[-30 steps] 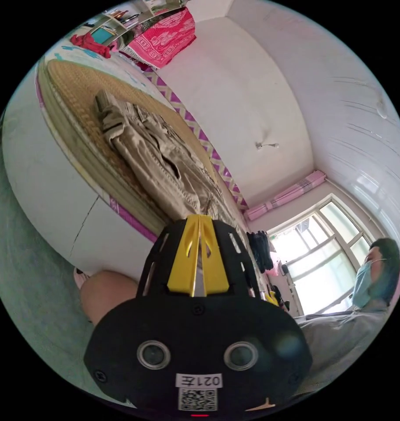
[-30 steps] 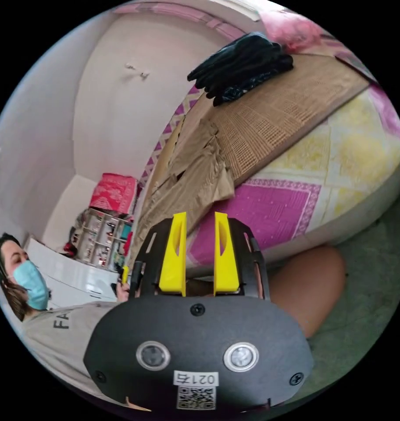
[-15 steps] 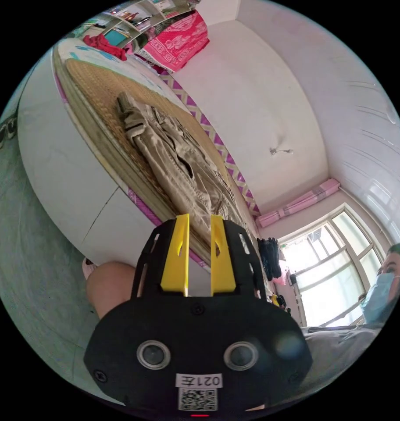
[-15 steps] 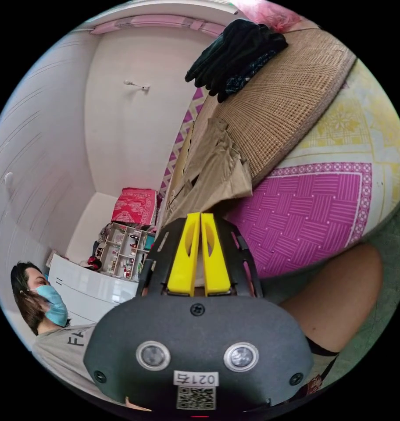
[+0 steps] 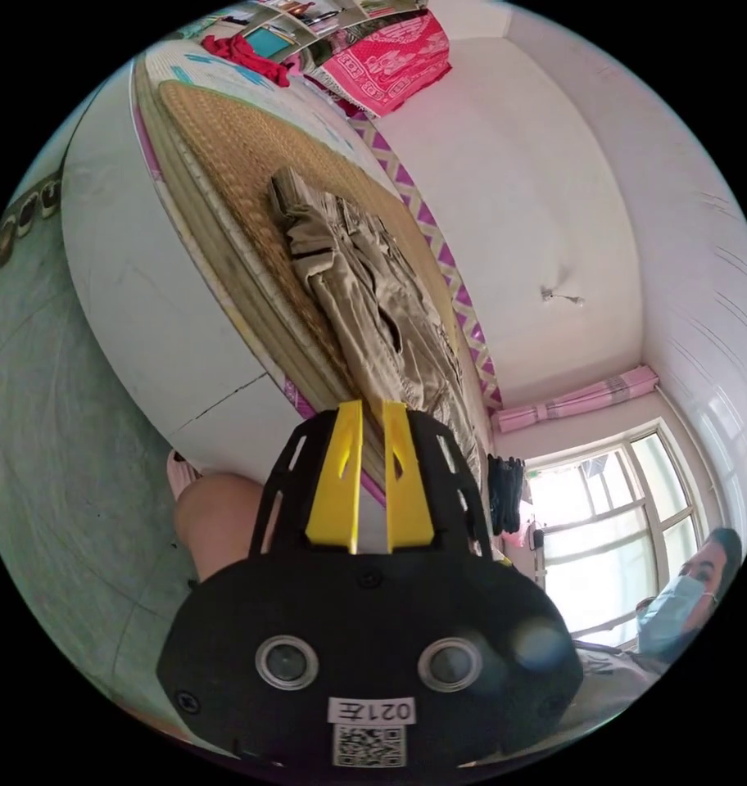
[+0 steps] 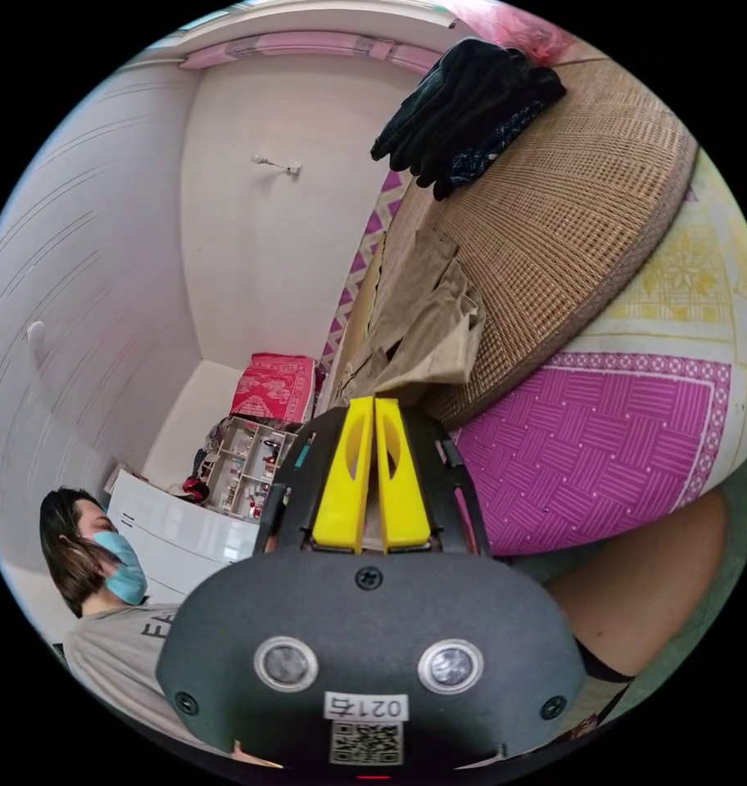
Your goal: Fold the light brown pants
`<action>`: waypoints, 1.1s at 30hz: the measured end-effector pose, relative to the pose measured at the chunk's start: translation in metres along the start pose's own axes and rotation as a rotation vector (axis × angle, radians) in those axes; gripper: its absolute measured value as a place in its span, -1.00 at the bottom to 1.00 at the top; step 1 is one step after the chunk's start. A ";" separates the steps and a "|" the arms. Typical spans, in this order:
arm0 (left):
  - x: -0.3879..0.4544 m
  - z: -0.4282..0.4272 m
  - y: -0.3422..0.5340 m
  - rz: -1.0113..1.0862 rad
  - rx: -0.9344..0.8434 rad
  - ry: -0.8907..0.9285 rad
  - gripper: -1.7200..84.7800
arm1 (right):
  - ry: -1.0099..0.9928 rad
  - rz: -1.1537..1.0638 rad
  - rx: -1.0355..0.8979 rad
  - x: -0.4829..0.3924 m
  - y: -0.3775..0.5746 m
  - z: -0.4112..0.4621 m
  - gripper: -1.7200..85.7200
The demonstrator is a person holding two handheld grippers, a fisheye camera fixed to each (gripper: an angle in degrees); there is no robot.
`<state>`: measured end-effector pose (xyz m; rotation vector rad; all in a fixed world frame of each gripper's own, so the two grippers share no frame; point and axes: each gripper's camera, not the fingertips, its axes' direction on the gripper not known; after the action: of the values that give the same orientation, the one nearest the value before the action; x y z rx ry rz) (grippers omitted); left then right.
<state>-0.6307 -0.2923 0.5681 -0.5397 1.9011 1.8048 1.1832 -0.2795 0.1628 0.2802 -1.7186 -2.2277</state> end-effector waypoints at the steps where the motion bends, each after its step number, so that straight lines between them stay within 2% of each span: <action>1: -0.005 -0.001 -0.004 -0.015 -0.002 0.022 -0.93 | -0.001 0.000 0.001 0.004 0.001 0.002 -0.97; 4: -0.017 0.001 -0.016 -0.046 -0.003 0.103 -0.97 | -0.007 0.004 0.000 0.013 0.002 0.009 -0.97; 9: -0.018 0.017 -0.043 -0.040 -0.060 -0.014 -0.90 | -0.001 0.006 -0.010 0.027 0.001 0.019 -0.97; 11: -0.016 0.022 -0.052 -0.028 -0.046 0.045 -0.88 | -0.006 0.009 -0.011 0.033 -0.001 0.026 -0.97; 14: -0.011 0.032 -0.067 -0.010 -0.049 0.022 -0.96 | -0.017 0.009 -0.013 0.039 -0.004 0.034 -0.98; 21: -0.001 0.043 -0.093 -0.035 -0.054 0.029 -0.98 | -0.009 0.011 -0.034 0.049 -0.019 0.049 -0.98; 27: 0.109 0.074 -0.178 0.202 -0.125 -0.062 -0.98 | -0.093 -0.027 -0.067 0.020 -0.068 0.068 -0.98; 29: 0.164 0.110 -0.233 0.311 -0.163 -0.124 -0.98 | -0.100 -0.067 -0.092 -0.004 -0.112 0.089 -0.98; 33: 0.225 0.189 -0.320 0.389 -0.222 -0.181 -0.98 | -0.083 -0.137 -0.125 -0.038 -0.192 0.138 -0.98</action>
<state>-0.6195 -0.1160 0.1708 -0.0700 1.7822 2.2421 1.1473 -0.0966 0.0126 0.2876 -1.6373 -2.4665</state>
